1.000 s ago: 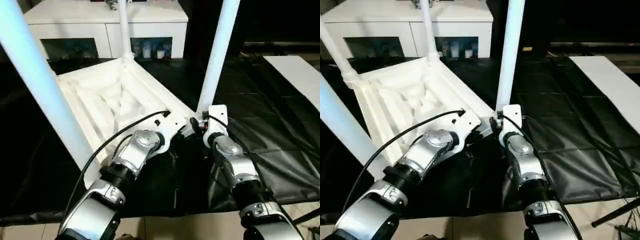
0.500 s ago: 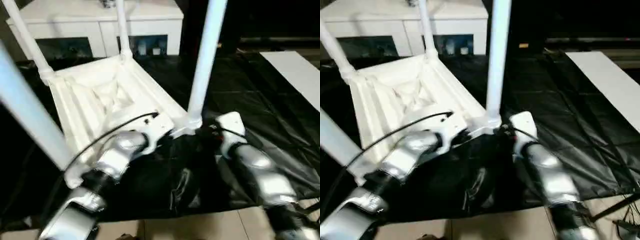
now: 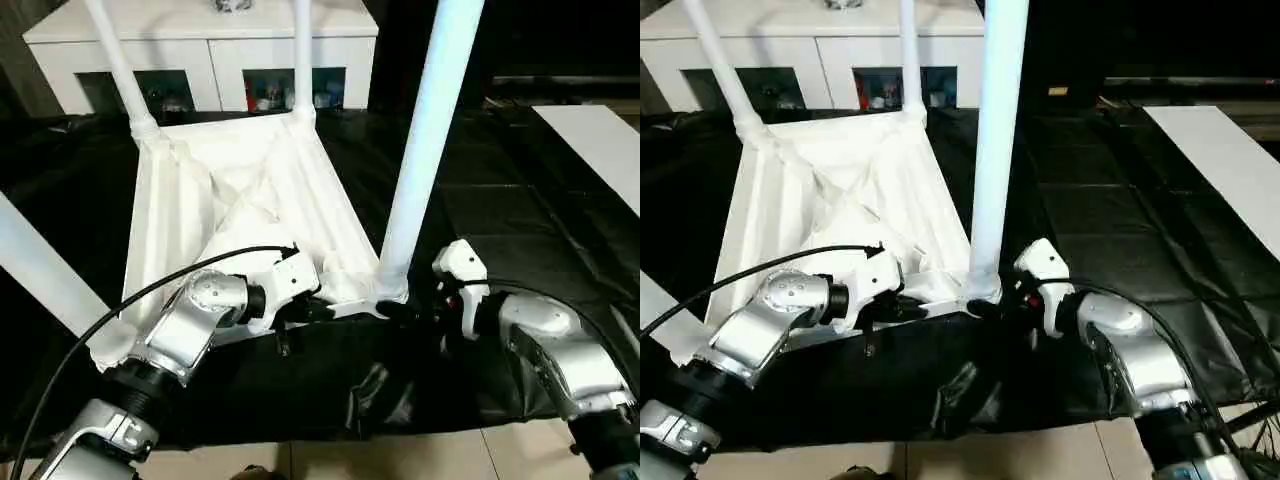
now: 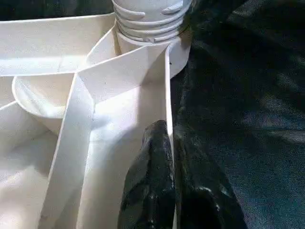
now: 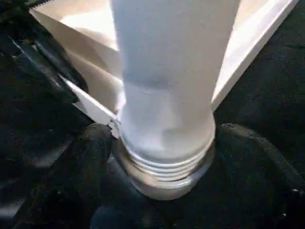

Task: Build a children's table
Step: Rotate leg to tighten

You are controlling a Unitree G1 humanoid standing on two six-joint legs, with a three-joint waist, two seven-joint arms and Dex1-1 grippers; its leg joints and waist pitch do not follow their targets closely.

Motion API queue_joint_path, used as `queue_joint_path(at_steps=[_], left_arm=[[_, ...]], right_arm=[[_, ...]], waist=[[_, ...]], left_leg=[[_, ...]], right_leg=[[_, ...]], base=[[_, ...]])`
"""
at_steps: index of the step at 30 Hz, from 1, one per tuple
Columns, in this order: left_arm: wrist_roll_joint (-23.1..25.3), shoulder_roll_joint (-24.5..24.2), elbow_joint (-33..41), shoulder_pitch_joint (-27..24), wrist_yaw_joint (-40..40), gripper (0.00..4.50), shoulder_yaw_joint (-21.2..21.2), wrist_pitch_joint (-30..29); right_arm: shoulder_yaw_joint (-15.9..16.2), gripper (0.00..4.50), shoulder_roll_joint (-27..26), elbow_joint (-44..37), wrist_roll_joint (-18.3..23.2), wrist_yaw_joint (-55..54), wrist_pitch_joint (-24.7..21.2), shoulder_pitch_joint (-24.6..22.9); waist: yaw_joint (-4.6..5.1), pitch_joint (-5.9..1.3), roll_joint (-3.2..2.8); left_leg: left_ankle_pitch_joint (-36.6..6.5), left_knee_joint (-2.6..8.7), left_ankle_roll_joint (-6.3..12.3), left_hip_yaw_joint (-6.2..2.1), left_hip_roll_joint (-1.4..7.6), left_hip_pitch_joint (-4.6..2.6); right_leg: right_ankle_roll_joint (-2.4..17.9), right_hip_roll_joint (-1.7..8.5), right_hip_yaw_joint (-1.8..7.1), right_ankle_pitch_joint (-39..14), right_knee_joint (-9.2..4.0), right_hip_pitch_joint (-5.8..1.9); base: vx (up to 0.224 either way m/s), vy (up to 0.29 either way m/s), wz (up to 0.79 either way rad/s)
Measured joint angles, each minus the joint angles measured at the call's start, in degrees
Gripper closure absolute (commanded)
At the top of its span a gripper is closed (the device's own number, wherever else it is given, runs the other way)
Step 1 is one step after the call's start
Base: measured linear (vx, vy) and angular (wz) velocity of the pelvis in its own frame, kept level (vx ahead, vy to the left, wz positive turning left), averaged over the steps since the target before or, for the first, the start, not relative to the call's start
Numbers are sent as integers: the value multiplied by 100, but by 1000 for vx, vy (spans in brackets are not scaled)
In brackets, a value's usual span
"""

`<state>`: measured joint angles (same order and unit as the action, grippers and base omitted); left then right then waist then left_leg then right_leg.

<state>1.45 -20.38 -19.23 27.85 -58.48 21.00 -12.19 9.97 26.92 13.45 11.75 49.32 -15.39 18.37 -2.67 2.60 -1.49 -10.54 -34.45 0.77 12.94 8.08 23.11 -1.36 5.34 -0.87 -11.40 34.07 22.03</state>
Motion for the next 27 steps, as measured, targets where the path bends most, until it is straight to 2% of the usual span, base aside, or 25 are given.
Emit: queue_joint_path(at_steps=[8,9,11,18,27], left_arm=[[0,-17,22,2,-14,450,3,-35],[0,-17,22,2,-15,450,3,-35],[0,-40,23,2,-24,450,6,-40],[-3,-68,35,2,-73,450,10,-57],[-4,-100,36,2,-124,450,16,-72]], right_arm=[[-7,70,-295,379,-1,59,147,258],[-9,88,-328,424,4,65,189,268],[-18,88,-399,547,11,92,246,281],[-66,162,-447,679,17,129,328,304],[-98,175,-536,721,6,130,358,304]], waist=[[-10,0,2],[-13,0,2],[-18,0,2],[-13,-2,5],[16,-3,6]], left_leg=[[0,0,0,0,0,1],[0,0,0,0,0,1],[0,-1,1,0,0,1],[1,-1,1,0,1,0],[1,-4,1,0,1,-2]], right_leg=[[0,0,0,0,1,0],[0,0,-1,0,1,0],[0,0,-1,0,2,0],[0,-1,-2,0,5,0],[0,-1,-1,0,10,0]], base=[[0,0,0],[0,0,0],[0,0,0],[0,0,0],[0,0,0]])
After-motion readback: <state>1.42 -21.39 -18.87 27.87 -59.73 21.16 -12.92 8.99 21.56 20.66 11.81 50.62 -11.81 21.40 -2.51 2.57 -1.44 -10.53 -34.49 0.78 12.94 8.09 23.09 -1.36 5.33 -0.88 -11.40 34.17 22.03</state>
